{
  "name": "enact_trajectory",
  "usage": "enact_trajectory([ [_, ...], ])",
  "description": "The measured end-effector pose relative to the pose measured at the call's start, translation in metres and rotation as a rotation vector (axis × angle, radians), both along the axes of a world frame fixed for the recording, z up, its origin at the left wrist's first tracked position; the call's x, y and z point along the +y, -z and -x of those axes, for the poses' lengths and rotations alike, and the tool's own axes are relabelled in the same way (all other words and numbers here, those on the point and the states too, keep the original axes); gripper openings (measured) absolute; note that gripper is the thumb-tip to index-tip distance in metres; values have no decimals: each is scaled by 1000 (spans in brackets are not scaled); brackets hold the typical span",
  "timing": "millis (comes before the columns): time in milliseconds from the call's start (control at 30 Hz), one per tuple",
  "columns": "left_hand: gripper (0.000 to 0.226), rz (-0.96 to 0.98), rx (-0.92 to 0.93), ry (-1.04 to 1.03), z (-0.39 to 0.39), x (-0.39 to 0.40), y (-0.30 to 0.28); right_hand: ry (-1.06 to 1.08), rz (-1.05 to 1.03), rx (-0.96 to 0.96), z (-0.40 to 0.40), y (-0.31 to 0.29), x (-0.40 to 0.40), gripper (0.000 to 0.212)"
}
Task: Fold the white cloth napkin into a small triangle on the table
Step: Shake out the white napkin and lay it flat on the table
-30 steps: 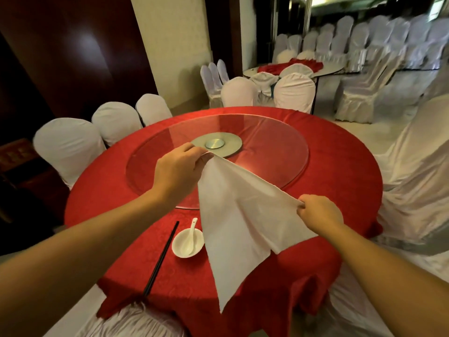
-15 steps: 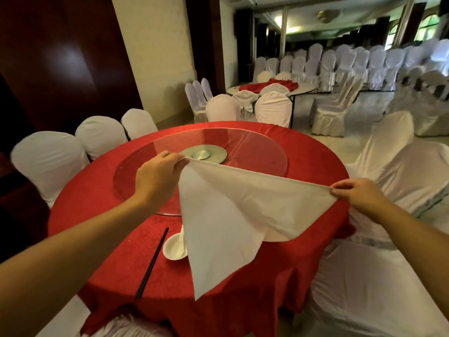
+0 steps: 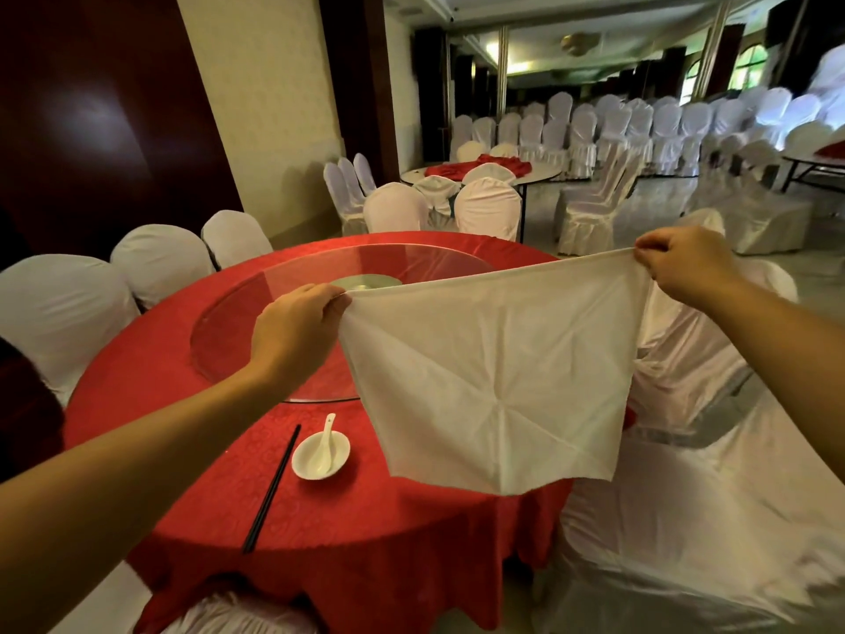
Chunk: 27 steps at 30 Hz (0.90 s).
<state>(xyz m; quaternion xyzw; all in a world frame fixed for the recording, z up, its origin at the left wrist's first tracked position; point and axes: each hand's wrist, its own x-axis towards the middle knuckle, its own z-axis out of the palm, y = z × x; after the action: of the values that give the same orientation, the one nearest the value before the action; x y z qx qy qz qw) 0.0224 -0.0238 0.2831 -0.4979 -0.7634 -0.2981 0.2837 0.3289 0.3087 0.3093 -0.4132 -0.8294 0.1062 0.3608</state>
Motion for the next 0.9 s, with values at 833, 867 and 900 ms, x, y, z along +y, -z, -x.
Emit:
enact_trajectory([
  [833, 22, 379, -350, -412, 167, 190, 177, -246, 140, -311, 264, 161, 249, 22],
  [867, 23, 394, -361, -438, 177, 198, 185, -260, 142, -327, 277, 171, 257, 23],
  [900, 24, 406, -371, -463, 187, 205, 195, -275, 142, -345, 290, 181, 263, 23],
])
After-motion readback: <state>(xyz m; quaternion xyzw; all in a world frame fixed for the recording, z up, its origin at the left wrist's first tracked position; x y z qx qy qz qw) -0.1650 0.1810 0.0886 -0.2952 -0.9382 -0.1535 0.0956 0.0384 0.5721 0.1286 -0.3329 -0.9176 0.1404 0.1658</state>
